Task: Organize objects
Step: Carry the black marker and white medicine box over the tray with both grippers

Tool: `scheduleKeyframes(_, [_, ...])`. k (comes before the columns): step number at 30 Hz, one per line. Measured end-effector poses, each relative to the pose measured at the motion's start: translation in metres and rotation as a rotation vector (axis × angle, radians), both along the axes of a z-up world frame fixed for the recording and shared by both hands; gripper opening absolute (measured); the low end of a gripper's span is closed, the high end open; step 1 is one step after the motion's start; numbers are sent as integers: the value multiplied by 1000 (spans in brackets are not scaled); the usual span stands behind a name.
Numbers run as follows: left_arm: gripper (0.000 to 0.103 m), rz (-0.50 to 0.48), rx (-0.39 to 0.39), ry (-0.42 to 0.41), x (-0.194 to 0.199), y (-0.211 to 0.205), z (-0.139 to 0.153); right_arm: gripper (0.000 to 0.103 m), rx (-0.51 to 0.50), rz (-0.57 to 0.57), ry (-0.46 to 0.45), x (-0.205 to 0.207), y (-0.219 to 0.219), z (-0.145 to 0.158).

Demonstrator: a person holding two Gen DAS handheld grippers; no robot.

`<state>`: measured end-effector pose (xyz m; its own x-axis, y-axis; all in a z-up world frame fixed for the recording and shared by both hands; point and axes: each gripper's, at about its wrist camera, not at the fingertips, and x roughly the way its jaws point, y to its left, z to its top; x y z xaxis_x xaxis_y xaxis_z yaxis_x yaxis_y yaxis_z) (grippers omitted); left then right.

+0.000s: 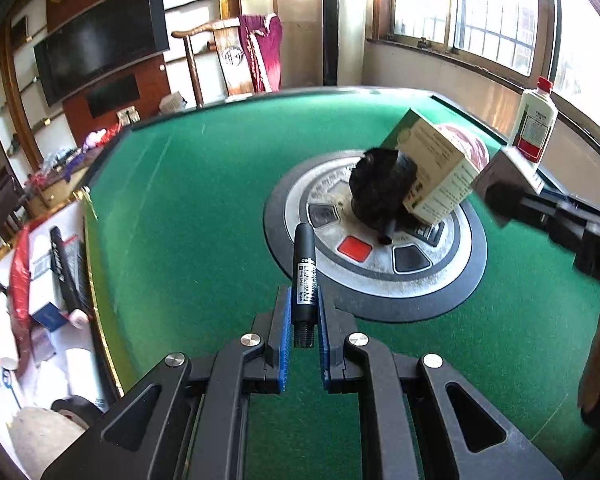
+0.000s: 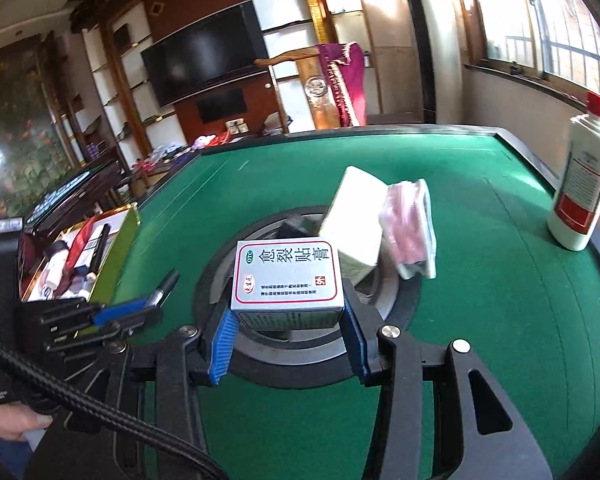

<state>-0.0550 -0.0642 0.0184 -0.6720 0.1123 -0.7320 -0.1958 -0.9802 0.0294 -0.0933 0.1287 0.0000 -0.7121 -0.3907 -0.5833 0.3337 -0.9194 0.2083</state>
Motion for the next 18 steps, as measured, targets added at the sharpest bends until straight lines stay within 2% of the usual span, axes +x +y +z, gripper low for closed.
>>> scheduleKeyframes(6, [9,19,-26,50,3,1,5,45,30,49,-1,5,-16,-8])
scheduleKeyframes(18, [9,62,-36,131,11,-10,20,45,17,61,2,16,-25,-5])
